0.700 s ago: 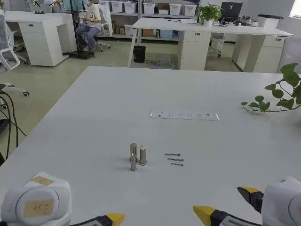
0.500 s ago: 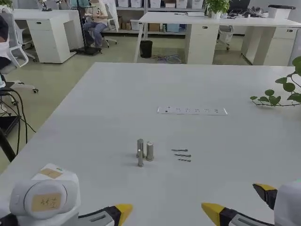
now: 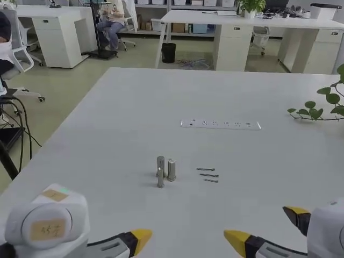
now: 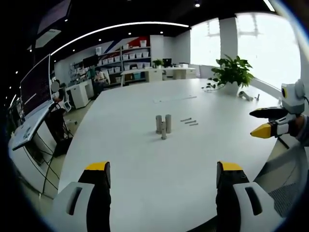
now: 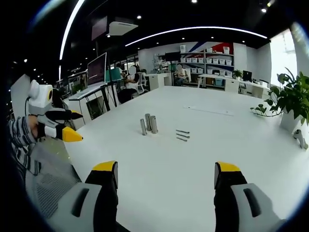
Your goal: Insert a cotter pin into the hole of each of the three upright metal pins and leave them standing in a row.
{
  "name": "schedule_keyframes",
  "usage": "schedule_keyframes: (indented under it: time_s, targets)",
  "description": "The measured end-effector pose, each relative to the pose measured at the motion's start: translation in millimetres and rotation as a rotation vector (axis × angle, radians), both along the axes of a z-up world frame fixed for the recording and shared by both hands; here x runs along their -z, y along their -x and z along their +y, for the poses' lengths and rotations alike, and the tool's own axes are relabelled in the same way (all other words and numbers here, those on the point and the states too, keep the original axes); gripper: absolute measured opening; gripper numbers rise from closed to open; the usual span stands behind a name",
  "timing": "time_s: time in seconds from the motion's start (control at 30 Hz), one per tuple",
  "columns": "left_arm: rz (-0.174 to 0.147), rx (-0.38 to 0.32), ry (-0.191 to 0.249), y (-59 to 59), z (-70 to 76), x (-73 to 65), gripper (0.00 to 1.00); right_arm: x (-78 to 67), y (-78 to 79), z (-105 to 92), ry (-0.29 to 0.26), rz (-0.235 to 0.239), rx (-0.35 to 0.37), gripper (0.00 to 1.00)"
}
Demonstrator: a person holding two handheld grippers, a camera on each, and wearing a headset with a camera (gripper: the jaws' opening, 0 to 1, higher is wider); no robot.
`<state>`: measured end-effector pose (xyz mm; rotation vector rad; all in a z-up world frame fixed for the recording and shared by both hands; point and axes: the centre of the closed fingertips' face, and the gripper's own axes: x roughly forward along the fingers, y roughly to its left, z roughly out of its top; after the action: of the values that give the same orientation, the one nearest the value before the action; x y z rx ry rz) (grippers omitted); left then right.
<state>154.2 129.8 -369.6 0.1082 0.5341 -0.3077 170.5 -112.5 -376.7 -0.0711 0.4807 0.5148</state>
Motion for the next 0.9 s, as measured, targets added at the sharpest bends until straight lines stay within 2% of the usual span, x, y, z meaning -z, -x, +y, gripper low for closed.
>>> schedule_keyframes:
  time_s: [0.4, 0.73, 0.8, 0.9]
  targets:
    - [-0.003, 0.003, -0.001, -1.0, 0.6, -0.6, 0.90, 0.1, -1.6, -1.3, -0.003, 0.005, -0.012, 0.79]
    - [-0.004, 0.004, 0.019, 2.3, 1.5, -1.2, 0.93, -1.4, -1.0, 3.1, -0.009, 0.008, -0.026, 0.79]
    - [-0.008, 0.002, 0.031, 2.2, 1.5, -2.6, 0.94, -2.1, -0.8, 3.8, -0.011, 0.005, -0.028, 0.79]
    - [-0.019, 0.000, 0.025, 1.3, 2.7, -4.2, 0.94, -2.0, -0.4, 4.6, -0.011, 0.004, -0.034, 0.81]
